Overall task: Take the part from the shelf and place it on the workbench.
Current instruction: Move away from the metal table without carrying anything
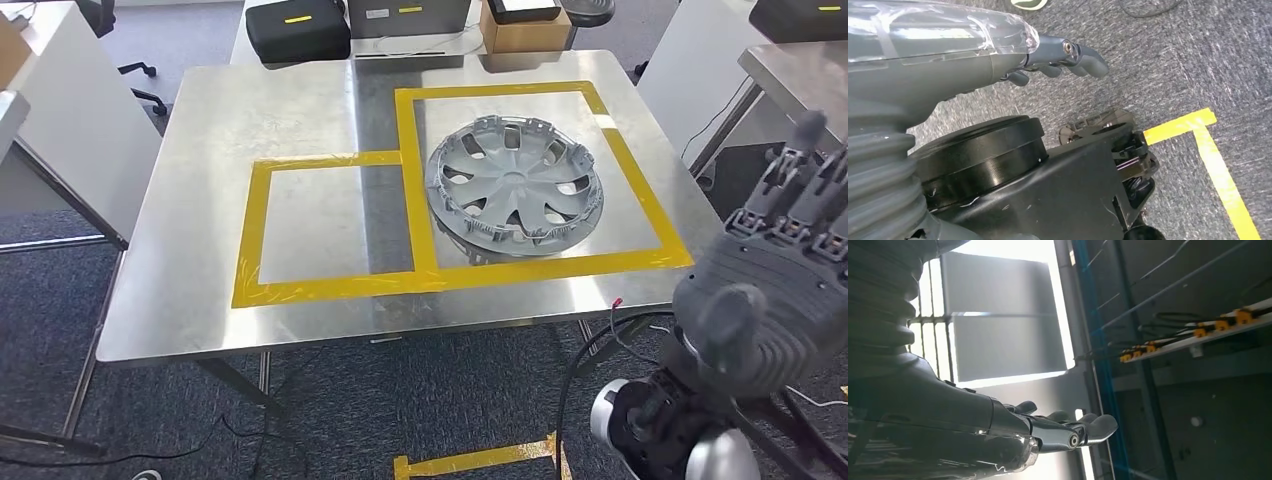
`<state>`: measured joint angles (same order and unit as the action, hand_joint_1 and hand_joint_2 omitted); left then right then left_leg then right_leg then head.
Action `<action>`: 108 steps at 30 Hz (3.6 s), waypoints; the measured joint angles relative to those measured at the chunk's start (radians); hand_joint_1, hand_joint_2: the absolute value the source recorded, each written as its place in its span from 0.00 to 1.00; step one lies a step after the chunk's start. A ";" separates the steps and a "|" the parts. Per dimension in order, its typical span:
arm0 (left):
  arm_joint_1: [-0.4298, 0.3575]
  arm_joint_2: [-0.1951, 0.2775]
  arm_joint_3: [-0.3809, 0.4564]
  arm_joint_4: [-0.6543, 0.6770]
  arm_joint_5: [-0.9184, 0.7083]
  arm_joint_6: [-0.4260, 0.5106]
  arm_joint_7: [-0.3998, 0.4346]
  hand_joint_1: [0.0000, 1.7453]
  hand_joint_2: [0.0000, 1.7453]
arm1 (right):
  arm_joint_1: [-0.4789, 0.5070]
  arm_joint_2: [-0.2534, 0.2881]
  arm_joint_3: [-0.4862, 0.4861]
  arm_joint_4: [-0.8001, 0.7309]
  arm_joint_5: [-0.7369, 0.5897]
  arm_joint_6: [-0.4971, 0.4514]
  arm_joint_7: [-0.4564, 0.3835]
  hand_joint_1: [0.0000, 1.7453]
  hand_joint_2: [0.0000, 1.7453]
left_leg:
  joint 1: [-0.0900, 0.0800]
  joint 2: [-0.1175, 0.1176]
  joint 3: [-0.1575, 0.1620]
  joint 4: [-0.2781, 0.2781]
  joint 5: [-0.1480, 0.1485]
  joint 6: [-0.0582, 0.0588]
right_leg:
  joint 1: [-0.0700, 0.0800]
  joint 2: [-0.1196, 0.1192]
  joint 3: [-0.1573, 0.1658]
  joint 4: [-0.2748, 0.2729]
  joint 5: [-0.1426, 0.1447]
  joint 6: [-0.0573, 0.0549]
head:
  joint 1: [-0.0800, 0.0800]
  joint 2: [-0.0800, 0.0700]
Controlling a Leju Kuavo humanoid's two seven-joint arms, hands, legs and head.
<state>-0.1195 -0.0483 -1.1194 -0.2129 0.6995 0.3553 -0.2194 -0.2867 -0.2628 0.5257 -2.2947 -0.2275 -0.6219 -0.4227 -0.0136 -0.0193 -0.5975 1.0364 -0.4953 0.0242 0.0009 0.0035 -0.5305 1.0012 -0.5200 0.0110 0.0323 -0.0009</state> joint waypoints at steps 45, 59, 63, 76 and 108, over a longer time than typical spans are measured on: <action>0.005 0.047 0.057 0.009 0.036 0.010 0.086 0.00 0.00 | 0.288 -0.001 -0.031 -0.197 -0.116 0.100 -0.087 0.00 1.00 | -0.005 0.004 0.007 -0.005 0.005 0.019 | -0.010 0.000 0.005 0.007 -0.012 0.022 | -0.004 0.000; 0.006 0.042 0.057 0.009 0.004 -0.010 0.126 0.00 0.00 | 0.305 0.000 -0.031 -0.197 -0.107 0.100 -0.084 0.00 1.00 | 0.005 -0.004 -0.001 -0.010 0.033 -0.012 | 0.003 0.001 0.050 -0.020 -0.008 -0.007 | 0.014 0.000; 0.007 0.041 0.056 0.009 0.001 -0.011 0.127 0.00 0.00 | 0.307 0.000 -0.031 -0.197 -0.103 0.099 -0.080 0.00 1.00 | 0.012 0.015 -0.037 0.096 -0.079 -0.038 | -0.004 -0.009 0.028 -0.037 0.027 -0.027 | -0.001 0.000; 0.003 0.037 0.055 0.009 -0.012 -0.011 0.137 0.00 0.00 | 0.312 -0.001 -0.033 -0.201 -0.102 0.085 -0.070 0.00 1.00 | 0.030 0.016 0.108 -0.024 -0.062 -0.030 | -0.024 -0.010 -0.073 0.020 0.068 0.031 | -0.033 0.000; -0.003 0.027 0.022 0.008 -0.069 0.006 0.087 0.00 0.00 | 0.459 -0.006 -0.245 -0.191 -0.054 -0.031 -0.065 0.00 1.00 | 0.027 0.015 0.128 -0.051 -0.053 -0.017 | -0.016 -0.011 -0.097 0.032 0.063 0.031 | -0.028 0.000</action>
<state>-0.1224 -0.0212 -1.0975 -0.2049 0.6310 0.3616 -0.1322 0.1719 -0.2685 0.2812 -2.4857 -0.2820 -0.6526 -0.4876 0.0129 -0.0047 -0.4698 0.9854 -0.5478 0.0070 -0.0153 -0.0078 -0.6277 1.0332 -0.4574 0.0419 0.0041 -0.0011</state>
